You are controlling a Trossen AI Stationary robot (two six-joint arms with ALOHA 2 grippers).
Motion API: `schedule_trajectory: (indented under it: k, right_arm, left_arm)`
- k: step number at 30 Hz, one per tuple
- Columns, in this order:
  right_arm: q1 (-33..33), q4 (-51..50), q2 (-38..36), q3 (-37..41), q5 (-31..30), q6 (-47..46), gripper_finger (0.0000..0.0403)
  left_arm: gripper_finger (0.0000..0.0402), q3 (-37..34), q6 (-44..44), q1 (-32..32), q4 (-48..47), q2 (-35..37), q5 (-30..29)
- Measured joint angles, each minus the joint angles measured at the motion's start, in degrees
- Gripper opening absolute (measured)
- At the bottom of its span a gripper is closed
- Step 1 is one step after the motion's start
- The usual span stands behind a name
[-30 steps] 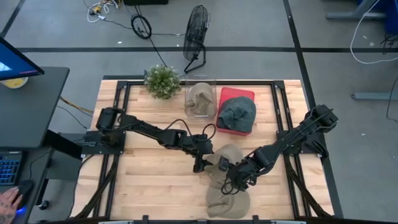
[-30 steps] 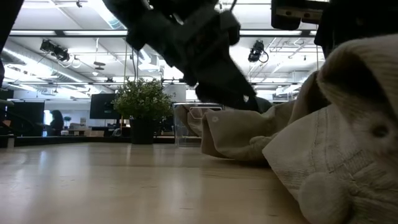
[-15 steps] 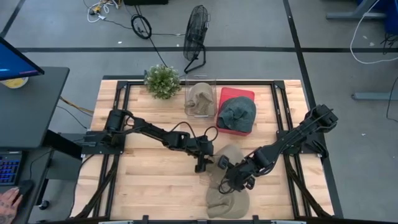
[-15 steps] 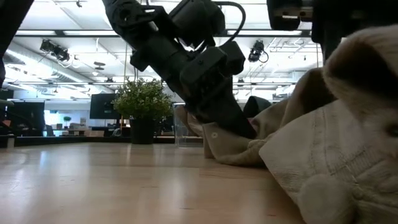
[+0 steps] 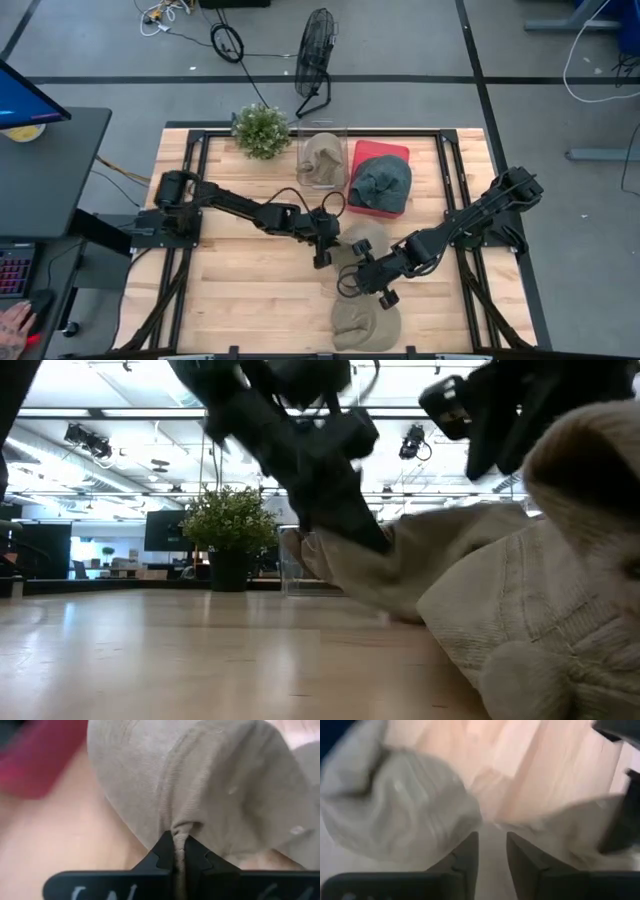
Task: Pick & Place hat
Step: Put the top brown cap into the transparent bin
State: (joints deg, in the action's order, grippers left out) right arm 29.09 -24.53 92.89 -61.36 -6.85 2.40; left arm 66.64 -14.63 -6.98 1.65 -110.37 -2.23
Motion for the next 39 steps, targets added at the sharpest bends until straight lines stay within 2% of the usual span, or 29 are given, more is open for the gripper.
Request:
schedule_trajectory:
  k: [3,9,13,15,21,28,35,39]
  right_arm:
    - [0.07,5.33,-0.08,-0.02,-1.21,0.52,0.0128]
    - [0.01,5.08,-0.1,-0.02,-11.83,-0.68,0.0173]
    - [0.05,4.51,-0.1,-0.02,-12.17,-5.0,0.0186]
    - [0.16,4.55,-0.1,-0.04,-12.17,-6.18,0.0187]
    - [0.19,3.98,-0.1,-0.04,-12.16,-5.25,0.0184]
    - [0.19,3.69,-0.1,-0.04,-12.17,-4.94,0.018]
    - [0.17,3.14,-0.1,-0.04,-12.15,-4.27,0.018]
    - [-0.03,2.96,-0.1,-0.04,-12.15,-3.32,0.018]
  left_arm:
    - [0.0013,0.06,-0.54,-0.11,-8.06,4.57,-7.34]
    - [0.0012,0.06,-1.29,0.17,-17.23,16.65,-22.91]
    - [0.0016,0.1,-1.2,0.75,-19.62,24.08,-34.74]
    - [0.0018,0.15,-1.37,2.37,-20.44,26.68,-37.79]
    - [0.0013,0.1,-4.25,11.24,-21.87,27.75,-38.23]
    - [0.0018,0.08,-6.45,20.1,-21.53,21.72,-34.76]
    - [0.0019,0.1,-6.81,22.5,-15.74,13.92,-29.31]
    - [0.0022,0.1,-7.28,22.98,-11.18,11.09,-22.69]
